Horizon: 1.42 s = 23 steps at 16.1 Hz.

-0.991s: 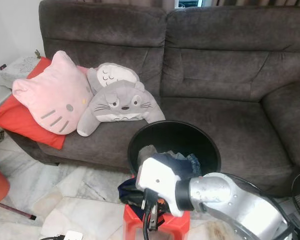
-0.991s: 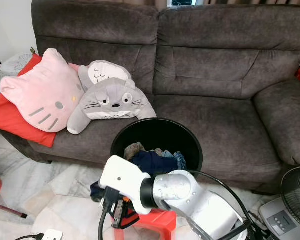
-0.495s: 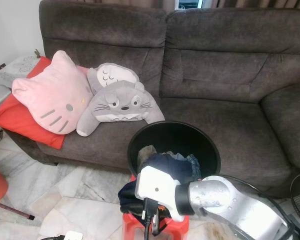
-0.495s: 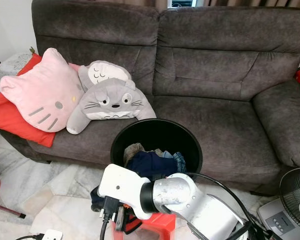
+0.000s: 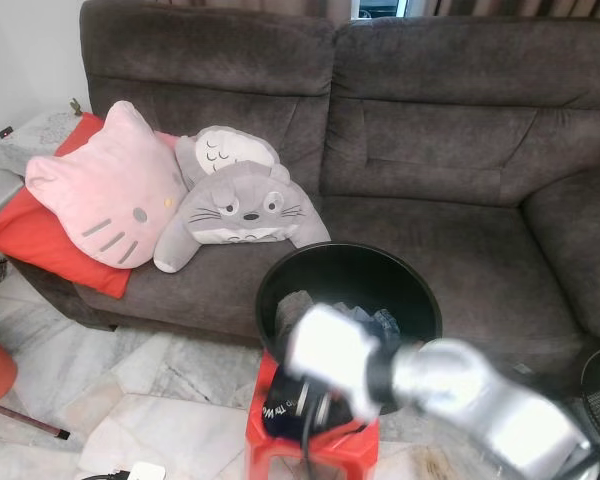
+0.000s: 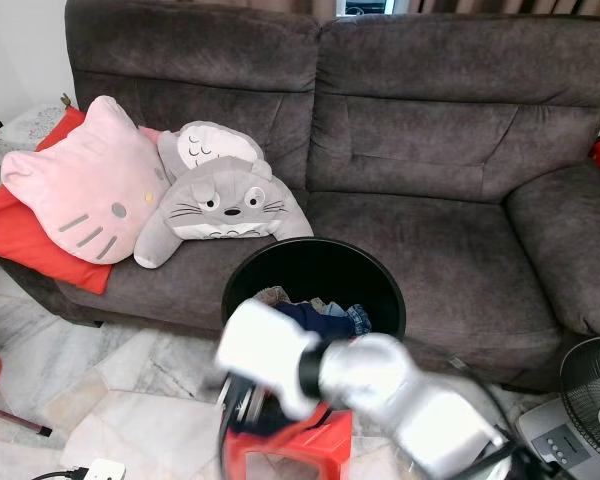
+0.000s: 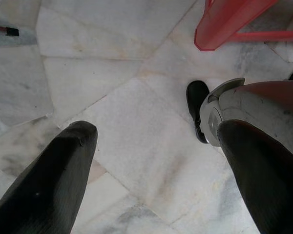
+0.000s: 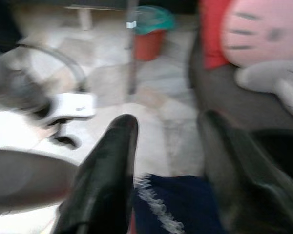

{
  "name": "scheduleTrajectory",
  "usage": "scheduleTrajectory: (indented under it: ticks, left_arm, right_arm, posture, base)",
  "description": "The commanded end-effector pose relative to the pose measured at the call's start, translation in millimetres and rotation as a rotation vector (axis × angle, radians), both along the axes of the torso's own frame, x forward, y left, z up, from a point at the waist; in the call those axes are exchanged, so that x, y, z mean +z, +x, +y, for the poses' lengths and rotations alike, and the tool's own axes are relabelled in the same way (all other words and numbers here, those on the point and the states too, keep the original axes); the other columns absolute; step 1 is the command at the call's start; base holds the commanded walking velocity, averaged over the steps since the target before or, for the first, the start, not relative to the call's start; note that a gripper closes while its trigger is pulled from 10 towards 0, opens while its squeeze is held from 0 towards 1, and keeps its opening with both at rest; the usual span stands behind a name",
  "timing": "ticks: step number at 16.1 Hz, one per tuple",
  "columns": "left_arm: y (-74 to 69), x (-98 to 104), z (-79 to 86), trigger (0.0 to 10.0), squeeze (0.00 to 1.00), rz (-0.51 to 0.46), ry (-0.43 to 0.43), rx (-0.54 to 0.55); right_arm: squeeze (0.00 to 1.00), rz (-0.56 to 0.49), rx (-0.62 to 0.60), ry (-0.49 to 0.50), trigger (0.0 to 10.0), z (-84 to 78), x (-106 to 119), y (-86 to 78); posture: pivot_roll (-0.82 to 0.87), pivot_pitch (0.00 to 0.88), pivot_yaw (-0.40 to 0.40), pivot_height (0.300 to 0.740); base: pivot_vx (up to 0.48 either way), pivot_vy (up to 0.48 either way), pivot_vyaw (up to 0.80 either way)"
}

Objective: Hang hanger

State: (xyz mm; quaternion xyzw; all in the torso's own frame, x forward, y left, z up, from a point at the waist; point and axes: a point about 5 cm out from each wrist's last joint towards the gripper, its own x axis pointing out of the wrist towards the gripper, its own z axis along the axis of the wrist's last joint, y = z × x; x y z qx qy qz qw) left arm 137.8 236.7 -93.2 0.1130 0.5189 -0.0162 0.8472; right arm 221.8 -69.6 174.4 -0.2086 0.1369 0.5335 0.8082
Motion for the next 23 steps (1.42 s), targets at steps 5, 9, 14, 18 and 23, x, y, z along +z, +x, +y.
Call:
scheduleTrajectory:
  ticks: [5, 9, 14, 18, 23]
  left_arm:
    - [-4.1, -1.1, 2.1, 10.0, 0.0, 0.023, 0.012, -0.012]
    - [-4.6, -0.9, 3.4, 10.0, 0.0, 0.025, 0.017, -0.018]
    - [-5.9, -1.2, 3.9, 10.0, 0.0, 0.029, 0.019, -0.018]
    - [-8.2, -2.1, 3.4, 10.0, 0.0, 0.034, 0.02, -0.022]
    - [-9.0, -2.5, 2.9, 10.0, 0.0, 0.041, 0.019, -0.031]
  right_arm:
    - [0.0, -0.142, -0.618, 0.278, 10.0, -53.6, 10.4, 30.0]
    - [0.0, -0.046, -0.725, 0.388, 10.0, -53.3, -4.6, 19.6]
    - [0.0, -0.091, -0.862, 0.374, 10.0, -66.9, -13.4, 35.4]
    - [0.0, -0.001, -0.815, 0.423, 10.0, -62.7, -24.1, 15.0]
    - [0.0, 0.272, -0.686, 0.569, 10.0, -70.2, -38.2, -39.3]
  posture:
    - [-0.06, 0.0, 0.027, 0.732]
    - [-0.06, 0.0, 0.037, 0.732]
    - [-0.04, 0.0, 0.027, 0.732]
    - [-0.06, 0.0, 0.027, 0.732]
    - [-0.07, 0.0, 0.027, 0.732]
  base:
    - [0.0, 0.0, 0.0]
    - [0.0, 0.0, 0.0]
    - [0.0, 0.0, 0.0]
    - [0.0, 0.0, 0.0]
    - [0.0, 0.0, 0.0]
